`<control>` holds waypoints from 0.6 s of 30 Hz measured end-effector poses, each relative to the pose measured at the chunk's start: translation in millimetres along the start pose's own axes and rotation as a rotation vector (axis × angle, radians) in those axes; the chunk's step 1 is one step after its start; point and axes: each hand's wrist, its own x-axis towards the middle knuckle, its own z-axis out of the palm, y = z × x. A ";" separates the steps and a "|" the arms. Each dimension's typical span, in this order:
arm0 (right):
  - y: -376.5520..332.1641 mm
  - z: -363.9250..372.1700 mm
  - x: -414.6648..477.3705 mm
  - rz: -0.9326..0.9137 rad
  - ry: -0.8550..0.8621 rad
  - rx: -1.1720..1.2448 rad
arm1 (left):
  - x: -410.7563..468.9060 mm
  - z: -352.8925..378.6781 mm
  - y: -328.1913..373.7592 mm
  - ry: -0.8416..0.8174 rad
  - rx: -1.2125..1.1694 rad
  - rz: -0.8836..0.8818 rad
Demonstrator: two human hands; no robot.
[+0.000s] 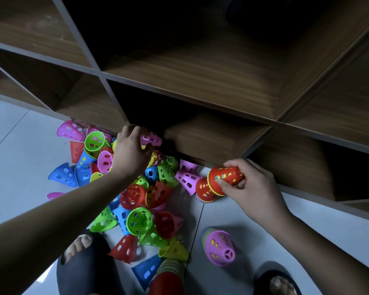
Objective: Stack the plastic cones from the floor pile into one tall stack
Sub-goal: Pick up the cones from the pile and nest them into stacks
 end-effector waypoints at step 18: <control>2.3 30.6 28.3 -0.184 -0.103 -0.208 | -30.3 -24.2 11.1 -0.054 -0.575 -0.077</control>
